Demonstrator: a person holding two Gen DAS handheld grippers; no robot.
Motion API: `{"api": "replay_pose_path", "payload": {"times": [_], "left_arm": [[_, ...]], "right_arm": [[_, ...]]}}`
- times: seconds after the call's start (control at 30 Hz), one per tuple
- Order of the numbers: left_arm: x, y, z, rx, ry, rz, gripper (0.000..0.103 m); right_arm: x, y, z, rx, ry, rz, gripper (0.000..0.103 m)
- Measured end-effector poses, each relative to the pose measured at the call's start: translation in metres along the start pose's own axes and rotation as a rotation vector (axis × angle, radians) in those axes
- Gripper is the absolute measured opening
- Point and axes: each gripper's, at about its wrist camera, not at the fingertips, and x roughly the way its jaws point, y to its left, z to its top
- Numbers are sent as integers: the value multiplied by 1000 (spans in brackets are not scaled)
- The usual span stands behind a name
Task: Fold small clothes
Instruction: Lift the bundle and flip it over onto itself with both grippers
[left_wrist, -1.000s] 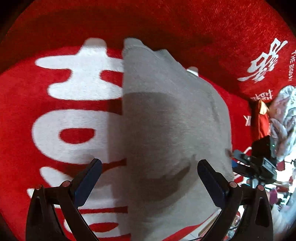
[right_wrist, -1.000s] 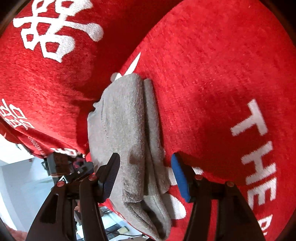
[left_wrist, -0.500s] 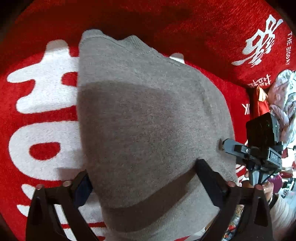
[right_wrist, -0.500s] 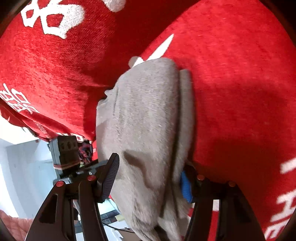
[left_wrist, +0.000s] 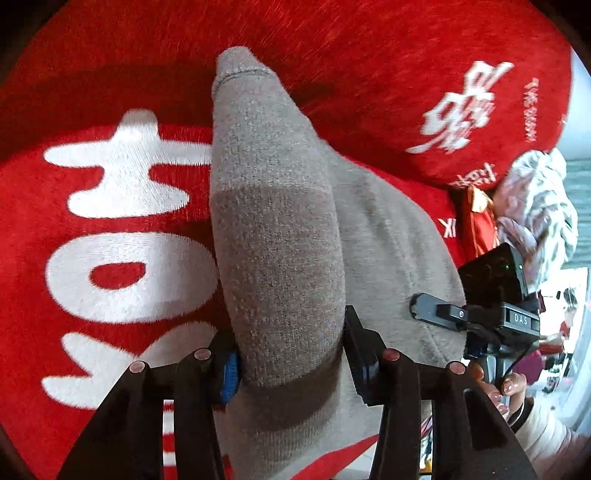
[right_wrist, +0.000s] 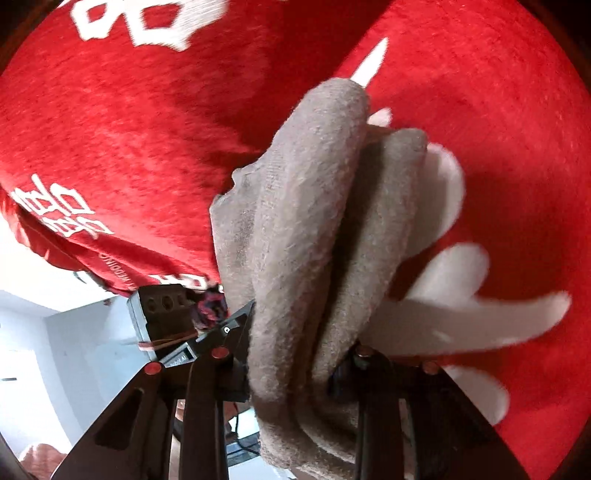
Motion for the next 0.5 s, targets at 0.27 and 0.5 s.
{"api": "replay_pose_path", "payload": {"times": [0.27,0.5], "left_arm": [[-74,23,-33,-14,-45,-17,49],[-121,71,-79,-50,-75,61,49]], "right_arm": [[16,42,-47,-50,17,19,32],[76,65,-86,-85,90,25,32]]}}
